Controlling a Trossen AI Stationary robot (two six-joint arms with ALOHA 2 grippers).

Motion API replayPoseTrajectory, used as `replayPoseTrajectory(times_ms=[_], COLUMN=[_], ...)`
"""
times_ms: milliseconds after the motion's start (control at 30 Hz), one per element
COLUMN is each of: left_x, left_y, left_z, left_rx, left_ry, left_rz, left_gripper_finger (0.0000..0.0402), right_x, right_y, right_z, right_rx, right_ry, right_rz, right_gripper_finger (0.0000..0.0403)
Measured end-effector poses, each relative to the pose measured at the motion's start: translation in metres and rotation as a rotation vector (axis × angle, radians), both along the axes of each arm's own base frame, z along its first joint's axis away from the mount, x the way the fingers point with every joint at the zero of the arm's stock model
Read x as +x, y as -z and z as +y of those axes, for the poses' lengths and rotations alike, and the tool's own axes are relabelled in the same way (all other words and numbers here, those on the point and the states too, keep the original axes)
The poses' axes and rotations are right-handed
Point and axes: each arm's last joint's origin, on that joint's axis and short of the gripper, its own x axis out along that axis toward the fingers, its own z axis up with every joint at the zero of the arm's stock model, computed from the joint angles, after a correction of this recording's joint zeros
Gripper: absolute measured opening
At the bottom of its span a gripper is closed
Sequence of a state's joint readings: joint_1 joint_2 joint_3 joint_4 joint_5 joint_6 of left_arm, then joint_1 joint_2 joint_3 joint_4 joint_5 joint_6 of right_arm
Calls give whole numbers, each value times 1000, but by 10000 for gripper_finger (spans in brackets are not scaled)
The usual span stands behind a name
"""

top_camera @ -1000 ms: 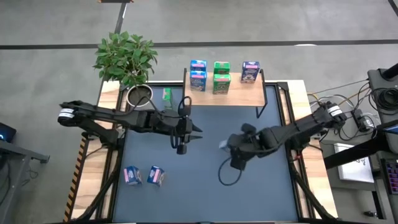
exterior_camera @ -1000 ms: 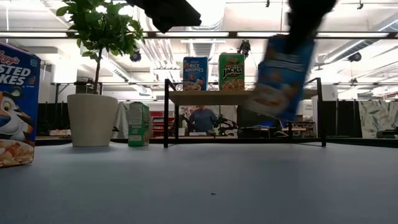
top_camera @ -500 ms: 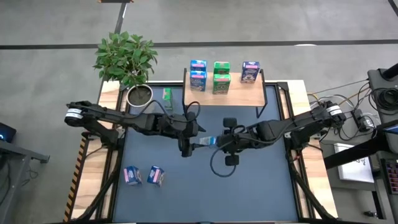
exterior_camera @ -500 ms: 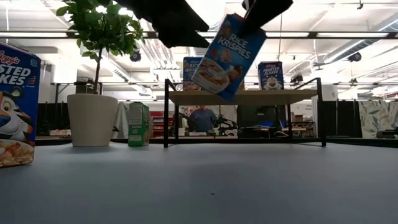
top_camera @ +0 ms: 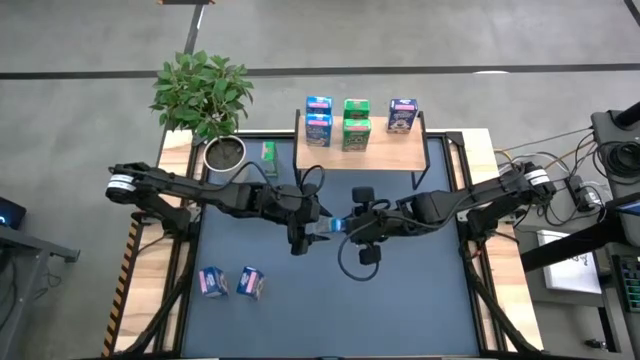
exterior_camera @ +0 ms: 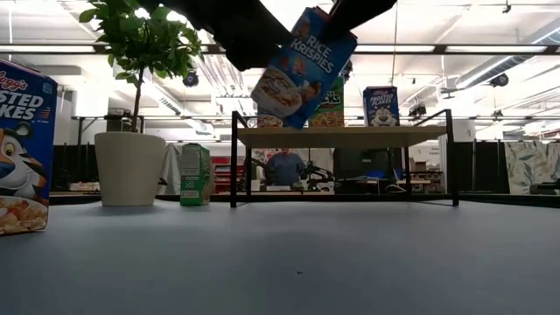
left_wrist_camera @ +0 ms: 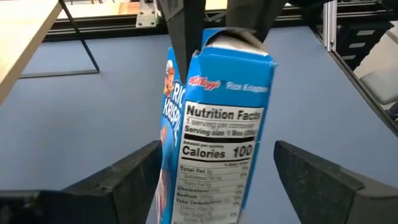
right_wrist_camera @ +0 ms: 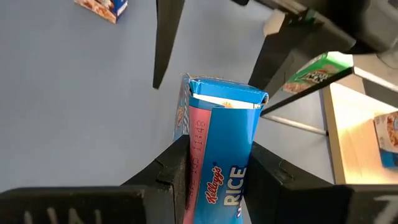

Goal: Stack cereal on shelf
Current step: Put the light blue cereal box on the shelf aligned with the other light blue cereal boxes

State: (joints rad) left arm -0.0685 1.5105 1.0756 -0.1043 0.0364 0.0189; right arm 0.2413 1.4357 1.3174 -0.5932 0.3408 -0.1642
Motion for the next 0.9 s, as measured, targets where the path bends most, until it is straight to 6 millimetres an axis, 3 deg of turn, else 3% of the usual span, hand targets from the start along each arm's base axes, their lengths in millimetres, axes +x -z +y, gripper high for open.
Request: replayPoseTrajectory(times_ms=[300, 533, 900], left_x=[-1, -1, 0], left_y=[2, 2, 0], left_z=[1, 1, -5], left_rx=[46, 44, 45], left_ry=[-32, -36, -21], left_rz=[17, 19, -36], left_gripper_finger=[215, 151, 134], right_x=[1, 2, 1], right_y=[-1, -2, -39], right_z=[0, 1, 0], right_rx=[-10, -1, 5], right_ry=[-11, -8, -21], right_rz=[-8, -30, -78], right_gripper_finger=[117, 154, 220])
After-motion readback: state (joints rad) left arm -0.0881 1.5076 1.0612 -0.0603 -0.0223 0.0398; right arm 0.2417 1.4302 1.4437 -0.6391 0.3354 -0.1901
